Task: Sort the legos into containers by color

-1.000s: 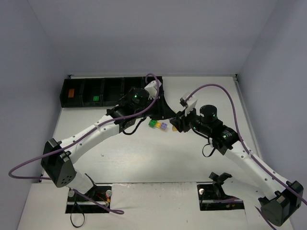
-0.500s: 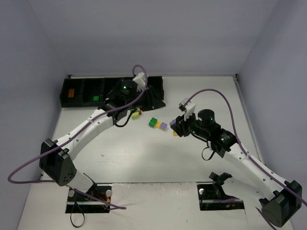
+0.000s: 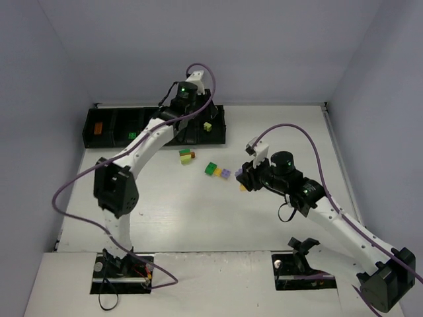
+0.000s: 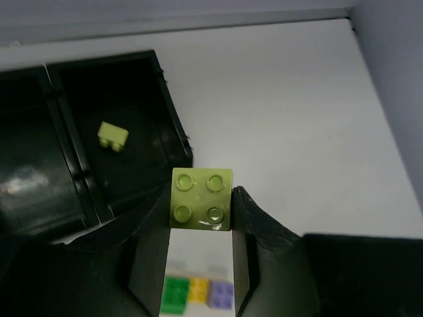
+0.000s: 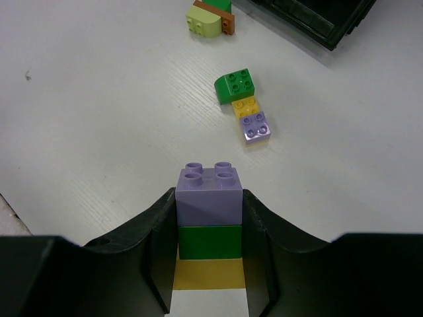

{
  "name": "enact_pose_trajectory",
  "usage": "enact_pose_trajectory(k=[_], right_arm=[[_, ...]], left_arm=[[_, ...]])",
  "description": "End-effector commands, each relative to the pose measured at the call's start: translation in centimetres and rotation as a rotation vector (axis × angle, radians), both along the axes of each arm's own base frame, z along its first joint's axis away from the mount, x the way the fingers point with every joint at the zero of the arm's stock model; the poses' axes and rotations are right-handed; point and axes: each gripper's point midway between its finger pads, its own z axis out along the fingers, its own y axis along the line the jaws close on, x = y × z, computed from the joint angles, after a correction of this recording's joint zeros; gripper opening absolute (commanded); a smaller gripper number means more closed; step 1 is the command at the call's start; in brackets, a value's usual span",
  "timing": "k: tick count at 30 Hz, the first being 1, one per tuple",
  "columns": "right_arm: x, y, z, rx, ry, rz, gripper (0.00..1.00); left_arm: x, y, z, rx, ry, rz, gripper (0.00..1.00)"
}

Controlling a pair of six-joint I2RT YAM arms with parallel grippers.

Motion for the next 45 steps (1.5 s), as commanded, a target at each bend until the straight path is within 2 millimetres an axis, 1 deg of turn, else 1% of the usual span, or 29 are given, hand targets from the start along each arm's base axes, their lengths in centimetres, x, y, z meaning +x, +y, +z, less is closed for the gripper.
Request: enact_pose_trajectory(k=[1, 2, 4, 5, 8, 11, 14, 15, 18, 19, 20, 22, 23, 24, 25, 26, 28, 29, 30, 31, 32, 33, 34, 35, 36, 37, 38, 40, 45], right_arm=[[1.5, 0.7, 3.6, 0.052, -0.077, -0.016, 0.0], [1.6, 0.8, 3.9, 0.053, -0.082, -0.016, 0.0], [1.9, 0.8, 4.1, 0.049, -0.088, -0.016, 0.0], [2.1, 0.9, 4.3, 0.048, -0.09, -0.02, 0.0], [2.3, 1.0, 4.3, 0.044, -0.09, -0.02, 0.0], [2.6, 1.2, 4.6, 0.046, -0.091, -0.019, 0.0], [2.7, 1.2, 4.9, 0.046, -0.096, -0.021, 0.0], [2.8, 1.3, 5.0, 0.048, -0.097, -0.02, 0.0], [3.0, 1.3, 4.8, 0.04, -0.095, -0.017, 0.0], [3.0, 1.4, 4.8, 0.037, -0.096, -0.015, 0.0], [3.1, 1.5, 4.9, 0.034, -0.101, -0.009, 0.0], [3.4, 1.6, 5.1, 0.028, -0.108, -0.006, 0.0], [3.5, 1.7, 5.0, 0.023, -0.11, -0.004, 0.0], [3.7, 1.7, 5.2, 0.018, -0.12, -0.001, 0.0], [3.9, 1.8, 5.1, 0.013, -0.122, 0.003, 0.0], [4.0, 2.0, 5.5, 0.013, -0.137, 0.01, 0.0], [4.2, 2.3, 5.9, 0.017, -0.152, 0.025, 0.0], [4.3, 2.3, 6.2, 0.019, -0.163, 0.028, 0.0], [4.4, 2.4, 6.5, 0.022, -0.174, 0.033, 0.0], [4.5, 2.5, 6.7, 0.02, -0.185, 0.037, 0.0], [4.4, 2.6, 6.8, 0.021, -0.19, 0.048, 0.0], [4.5, 2.7, 7.2, 0.025, -0.199, 0.052, 0.0], [4.5, 2.8, 7.2, 0.023, -0.204, 0.057, 0.0], [4.5, 3.0, 7.5, 0.026, -0.209, 0.066, 0.0], [4.5, 3.2, 7.6, 0.028, -0.212, 0.074, 0.0], [4.5, 3.3, 7.6, 0.029, -0.212, 0.079, 0.0], [4.3, 3.4, 7.8, 0.035, -0.214, 0.087, 0.0], [4.2, 3.7, 8.2, 0.042, -0.219, 0.097, 0.0], [3.7, 4.3, 8.5, 0.058, -0.219, 0.118, 0.0]], left_arm=[[4.8, 1.3, 2.5, 0.139, -0.164, 0.077, 0.06], [6.3, 1.2, -0.1, 0.194, -0.14, 0.089, 0.07], [7.8, 0.7, -0.9, 0.217, -0.151, 0.087, 0.09], [9.2, 0.6, -1.8, 0.239, -0.152, 0.114, 0.1], [11.4, 0.3, -3.9, 0.259, -0.136, 0.128, 0.14], [12.7, 0.8, -5.9, 0.272, -0.105, 0.148, 0.19], [13.2, 1.2, -6.8, 0.264, -0.089, 0.161, 0.26], [13.2, 1.4, -7.1, 0.263, -0.081, 0.165, 0.36], [12.8, 1.2, -6.3, 0.24, -0.09, 0.156, 0.53], [12.5, 1.0, -5.9, 0.229, -0.092, 0.143, 0.55], [12.0, 0.9, -4.4, 0.209, -0.104, 0.14, 0.56], [10.6, 0.5, -4.5, 0.172, -0.062, 0.107, 0.58], [9.6, 0.5, -2.6, 0.141, -0.07, 0.095, 0.58], [8.8, 0.3, -2.3, 0.115, -0.049, 0.085, 0.58], [7.3, 0.0, -3.6, 0.106, 0.002, 0.047, 0.6], [5.9, 0.1, -1.1, 0.059, -0.005, 0.036, 0.61], [3.7, -0.1, -0.1, 0.008, 0.025, -0.007, 0.63], [1.2, -0.4, 1.1, -0.038, 0.042, -0.07, 0.64], [-0.1, -0.7, 1.8, -0.082, 0.064, -0.092, 0.64], [-1.9, -0.6, 4.3, -0.126, 0.038, -0.121, 0.65], [-3.8, -1.0, 3.4, -0.151, 0.089, -0.18, 0.65], [-5.1, -1.2, 3.7, -0.185, 0.113, -0.201, 0.65], [-6.6, -1.1, 5.4, -0.215, 0.096, -0.227, 0.65], [-8.1, -1.2, 4.5, -0.234, 0.143, -0.255, 0.65], [-9.0, -1.3, 4.6, -0.244, 0.153, -0.269, 0.65], [-10.3, -1.3, 5.9, -0.265, 0.132, -0.291, 0.65], [-11.2, -1.4, 4.9, -0.269, 0.163, -0.294, 0.65], [-13.0, -1.8, 5.6, -0.287, 0.156, -0.325, 0.65], [-15.1, -3.0, 4.6, -0.291, 0.191, -0.349, 0.65]])
